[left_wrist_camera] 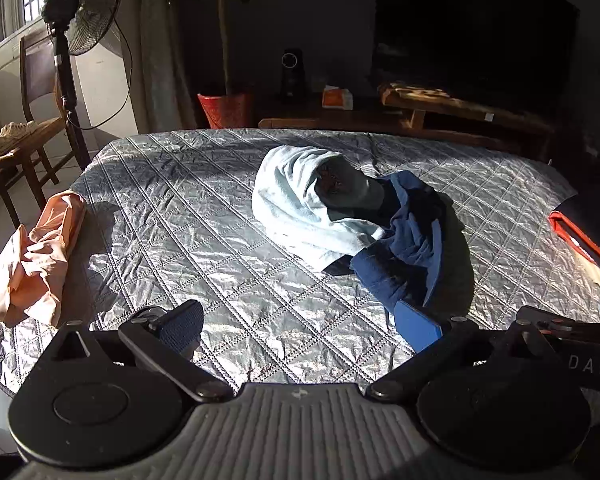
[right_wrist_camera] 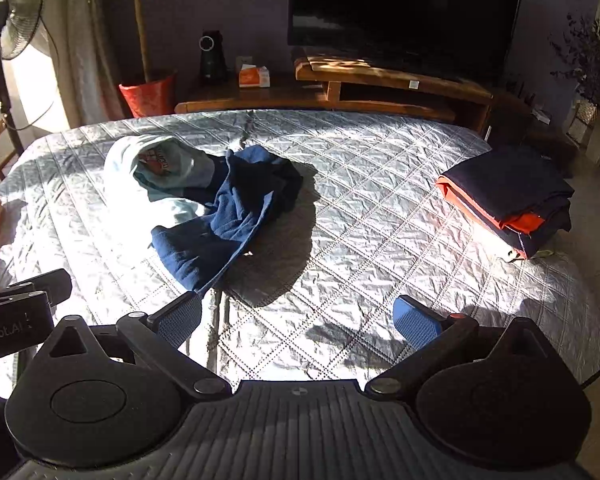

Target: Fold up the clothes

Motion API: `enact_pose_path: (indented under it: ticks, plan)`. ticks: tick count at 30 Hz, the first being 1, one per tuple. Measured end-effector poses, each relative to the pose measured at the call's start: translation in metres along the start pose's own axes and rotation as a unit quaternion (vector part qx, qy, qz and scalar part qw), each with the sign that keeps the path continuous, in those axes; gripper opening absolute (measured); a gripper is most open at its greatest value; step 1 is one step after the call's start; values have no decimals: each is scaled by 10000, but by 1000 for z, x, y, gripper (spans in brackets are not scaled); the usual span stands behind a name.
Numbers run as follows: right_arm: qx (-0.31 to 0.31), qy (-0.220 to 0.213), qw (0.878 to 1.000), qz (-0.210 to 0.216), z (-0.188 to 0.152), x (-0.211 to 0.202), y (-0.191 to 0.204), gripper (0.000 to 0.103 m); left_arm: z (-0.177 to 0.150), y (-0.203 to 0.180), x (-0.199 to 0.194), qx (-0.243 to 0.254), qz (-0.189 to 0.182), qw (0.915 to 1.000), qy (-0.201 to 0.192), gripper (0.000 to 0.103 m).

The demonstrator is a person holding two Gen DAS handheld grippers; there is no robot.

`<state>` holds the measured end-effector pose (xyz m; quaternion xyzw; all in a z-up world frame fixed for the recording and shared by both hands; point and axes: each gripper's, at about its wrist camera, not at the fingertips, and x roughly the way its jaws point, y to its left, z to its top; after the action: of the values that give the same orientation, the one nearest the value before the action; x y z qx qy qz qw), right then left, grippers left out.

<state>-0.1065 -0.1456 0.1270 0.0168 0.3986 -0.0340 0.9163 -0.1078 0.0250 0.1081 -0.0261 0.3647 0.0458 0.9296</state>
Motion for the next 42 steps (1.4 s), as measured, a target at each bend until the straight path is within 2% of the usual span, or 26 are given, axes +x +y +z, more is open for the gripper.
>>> enact_pose_path:
  ticks: [3, 6, 16, 28, 42]
  plan:
    - [47, -81, 9999, 92, -12, -23, -6, 102, -4, 0, -31, -199, -69, 9997, -95, 102]
    - [58, -138, 9999, 83, -20, -44, -9, 102, -9, -6, -55, -41, -61, 9997, -215, 102]
    - [219, -437, 9986, 221, -39, -87, -30, 102, -21, -17, -99, 15, -89, 9991, -422, 102]
    - [159, -508, 9983, 249, -48, -107, -33, 102, -29, -28, -125, 150, -118, 9981, -579, 102]
    - [64, -450, 9985, 316, -52, -106, -27, 102, -30, -22, -127, 89, -43, 9985, -548, 102]
